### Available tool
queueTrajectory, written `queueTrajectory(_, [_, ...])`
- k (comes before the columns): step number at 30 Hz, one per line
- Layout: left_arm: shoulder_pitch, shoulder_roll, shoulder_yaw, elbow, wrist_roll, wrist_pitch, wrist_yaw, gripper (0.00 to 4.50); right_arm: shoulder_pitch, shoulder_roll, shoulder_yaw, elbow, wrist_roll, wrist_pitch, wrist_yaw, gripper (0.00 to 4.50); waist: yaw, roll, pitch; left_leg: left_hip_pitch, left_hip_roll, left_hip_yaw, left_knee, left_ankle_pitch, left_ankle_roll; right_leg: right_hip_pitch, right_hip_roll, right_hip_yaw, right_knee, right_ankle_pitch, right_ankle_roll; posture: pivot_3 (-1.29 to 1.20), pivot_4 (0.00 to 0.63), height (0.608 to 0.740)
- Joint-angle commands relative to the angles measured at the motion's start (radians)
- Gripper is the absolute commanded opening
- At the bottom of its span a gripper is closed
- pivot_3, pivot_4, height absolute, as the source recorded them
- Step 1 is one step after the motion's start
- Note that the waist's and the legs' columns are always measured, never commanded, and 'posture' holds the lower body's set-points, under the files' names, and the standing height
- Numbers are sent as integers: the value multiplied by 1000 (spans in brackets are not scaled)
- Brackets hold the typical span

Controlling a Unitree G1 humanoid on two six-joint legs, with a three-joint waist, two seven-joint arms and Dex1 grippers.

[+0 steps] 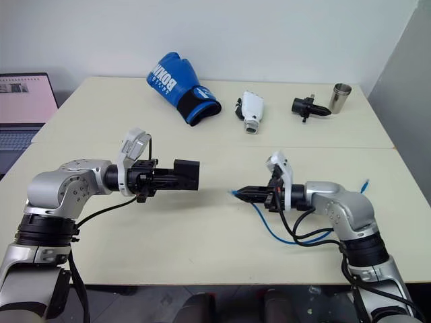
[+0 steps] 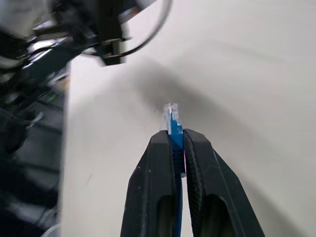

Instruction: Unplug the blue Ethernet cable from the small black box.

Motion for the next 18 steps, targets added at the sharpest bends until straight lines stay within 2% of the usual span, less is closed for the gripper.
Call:
queueTrajectory(1, [9, -33, 58, 14, 29, -67, 95, 792, -60, 16, -75, 201, -171, -207, -195, 10, 0, 0, 0, 0, 0, 0, 0, 0, 0, 0, 0, 0, 0, 0, 0, 0, 150, 740])
queueTrajectory(7, [15, -92, 64, 7, 57, -128, 170, 792, -125, 65, -67, 399, -339, -365, -373, 10, -2, 0, 0, -1, 0, 1, 0, 0, 0, -2, 0, 1, 1, 0, 0, 0, 150, 740])
queueTrajectory(9, [21, -104, 64, -2, 65, -144, 185, 792, -130, 76, -72, 391, -346, -370, -375, 717, -2, 0, 0, -3, 0, 2, 0, 0, 0, -4, 0, 2, 1, 0, 0, 0, 150, 740])
queueTrajectory(10, [22, -107, 65, -3, 66, -147, 191, 792, -130, 79, -74, 387, -349, -372, -375, 776, -2, 0, 0, -5, 0, 2, 0, 0, 0, -6, 0, 2, 1, 0, 0, 0, 150, 740])
queueTrajectory(12, [28, -126, 76, 7, 88, -189, 237, 792, -118, 77, -82, 322, -331, -355, -358, 1547, -1, 0, 0, -8, 0, 2, 0, 0, 0, -9, 0, 2, 1, 0, 0, 0, 150, 740])
queueTrajectory(14, [33, -154, 92, 39, 127, -262, 306, 792, -106, 62, -84, 246, -323, -355, -338, 1797, 0, 0, 0, -10, 0, 1, 1, 0, 0, -9, -1, 1, 1, 0, 0, 0, 150, 740])
queueTrajectory(18, [7, -213, 134, 147, 225, -434, 489, 792, -77, 20, -29, 85, -327, -394, -230, 2806, 2, 0, 0, -10, 0, 0, 2, 0, 0, -9, -1, 0, 1, 0, 0, 0, 150, 740])
